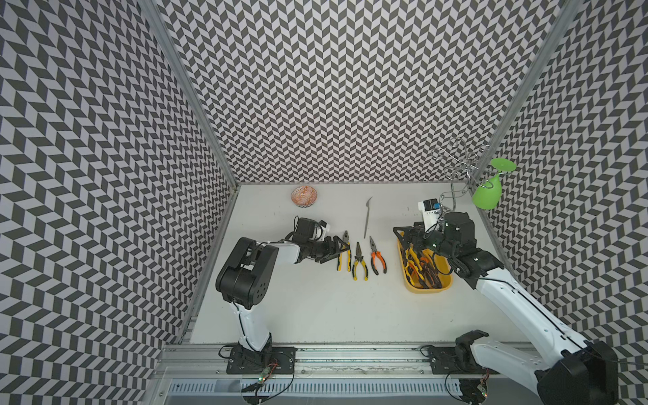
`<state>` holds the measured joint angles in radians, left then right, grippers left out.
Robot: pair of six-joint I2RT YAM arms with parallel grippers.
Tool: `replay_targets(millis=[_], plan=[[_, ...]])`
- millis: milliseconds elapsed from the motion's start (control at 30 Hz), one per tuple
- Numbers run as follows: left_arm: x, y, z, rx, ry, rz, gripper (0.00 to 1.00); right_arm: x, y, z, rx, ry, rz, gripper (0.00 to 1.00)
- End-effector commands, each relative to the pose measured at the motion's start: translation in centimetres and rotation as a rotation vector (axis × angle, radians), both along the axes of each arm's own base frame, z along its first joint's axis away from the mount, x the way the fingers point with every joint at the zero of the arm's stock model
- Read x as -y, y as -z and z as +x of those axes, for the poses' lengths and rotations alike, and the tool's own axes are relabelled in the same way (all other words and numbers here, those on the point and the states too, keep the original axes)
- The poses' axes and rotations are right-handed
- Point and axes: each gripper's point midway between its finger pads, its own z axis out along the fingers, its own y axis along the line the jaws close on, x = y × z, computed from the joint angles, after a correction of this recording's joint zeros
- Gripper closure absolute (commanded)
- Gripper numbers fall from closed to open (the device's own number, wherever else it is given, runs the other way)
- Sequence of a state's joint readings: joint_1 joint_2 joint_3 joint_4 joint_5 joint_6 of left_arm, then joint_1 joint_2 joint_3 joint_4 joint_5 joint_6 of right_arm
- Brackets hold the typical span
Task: Take the pliers out of the storage box
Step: Pick up the pliers from the storage box.
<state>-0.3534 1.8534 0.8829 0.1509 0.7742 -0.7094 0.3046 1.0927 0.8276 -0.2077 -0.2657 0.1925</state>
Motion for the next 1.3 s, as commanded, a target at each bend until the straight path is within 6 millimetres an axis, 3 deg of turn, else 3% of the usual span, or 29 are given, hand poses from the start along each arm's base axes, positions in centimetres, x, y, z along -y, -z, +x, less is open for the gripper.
replay_targets(millis=[0,100,200,367,433,667,867,1000,1100,1267], plan=[[0.3,-0.5,-0.1,-0.007,0.007,-0.033,0.19,1.6,-0.3,1.1,-0.013,0.078,-0.005,0.08],[-1.2,-0.2,0.8,0.038,-0.02,0.066,0.19,2.9,0.5,1.5,-0.048,0.124,-0.023,0.08],[-2.0,-1.0,1.4,0.082,-0.034,0.119,0.18,4.6,2.6,1.9,-0.132,0.182,-0.076,0.1],[-1.5,-5.5,1.8,0.306,0.016,0.167,0.02,6.4,6.1,1.8,-0.251,0.226,-0.197,0.19],[-1.0,-7.6,1.5,0.423,0.044,0.186,0.02,6.6,7.1,1.5,-0.289,0.227,-0.219,0.23],[2.2,-13.5,-2.3,0.828,0.265,0.191,0.02,5.7,11.1,0.3,-0.433,0.175,-0.216,0.37],[4.6,-17.2,-7.0,1.095,0.44,0.147,0.02,5.7,14.2,-0.4,-0.491,0.193,-0.19,0.44],[5.4,-19.3,-9.4,1.226,0.491,0.101,0.02,6.1,15.5,-0.3,-0.513,0.214,-0.206,0.57],[5.4,-20.1,-9.7,1.255,0.488,0.091,0.02,6.2,16.5,-0.3,-0.531,0.218,-0.218,0.63],[5.6,-19.2,-9.3,1.231,0.492,0.109,0.02,5.6,17.6,-0.2,-0.554,0.187,-0.204,0.64]])
